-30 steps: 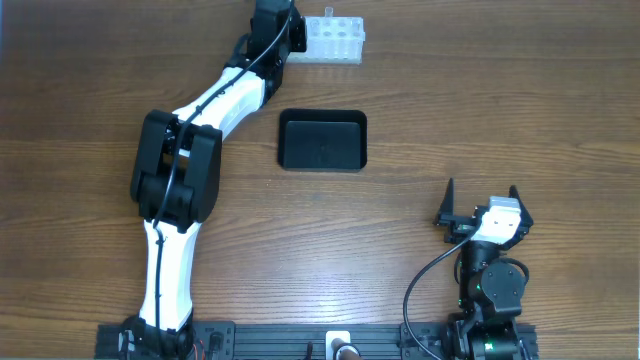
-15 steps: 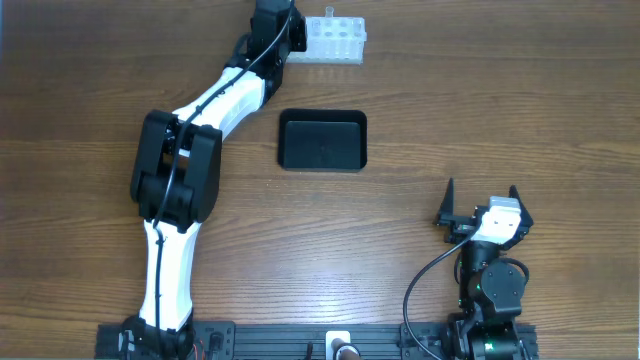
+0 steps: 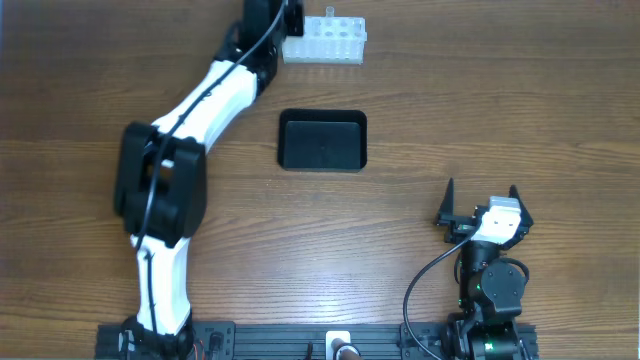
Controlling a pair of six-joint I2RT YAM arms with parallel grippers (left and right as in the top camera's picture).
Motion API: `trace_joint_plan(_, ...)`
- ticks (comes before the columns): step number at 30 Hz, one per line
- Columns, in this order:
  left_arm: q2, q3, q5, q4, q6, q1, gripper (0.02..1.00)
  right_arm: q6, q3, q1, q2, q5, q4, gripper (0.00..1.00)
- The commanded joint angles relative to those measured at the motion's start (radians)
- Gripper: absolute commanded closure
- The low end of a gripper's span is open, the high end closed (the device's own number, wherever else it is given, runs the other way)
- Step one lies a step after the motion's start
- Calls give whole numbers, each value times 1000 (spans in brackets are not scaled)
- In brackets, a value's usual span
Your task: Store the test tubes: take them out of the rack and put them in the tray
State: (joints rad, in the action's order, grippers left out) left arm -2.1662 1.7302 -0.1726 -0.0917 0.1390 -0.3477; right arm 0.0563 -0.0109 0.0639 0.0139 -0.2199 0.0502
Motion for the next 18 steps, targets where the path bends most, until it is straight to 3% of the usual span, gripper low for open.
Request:
trace_joint_plan(1,207,26,-4,53,-50,-4,904,1,6,-5,-8,2,2,7)
trace_joint_plan(6,335,26,26,281,-27,-28,925,1,6,-5,-8,2,2,7)
trace_joint_plan(12,380,21,17,660,196,-87,943,1,6,-5,-8,2,2,7)
trace_joint_plan(18,340,-79,8,785,332,-146,945,1,6,-5,-8,2,3,7)
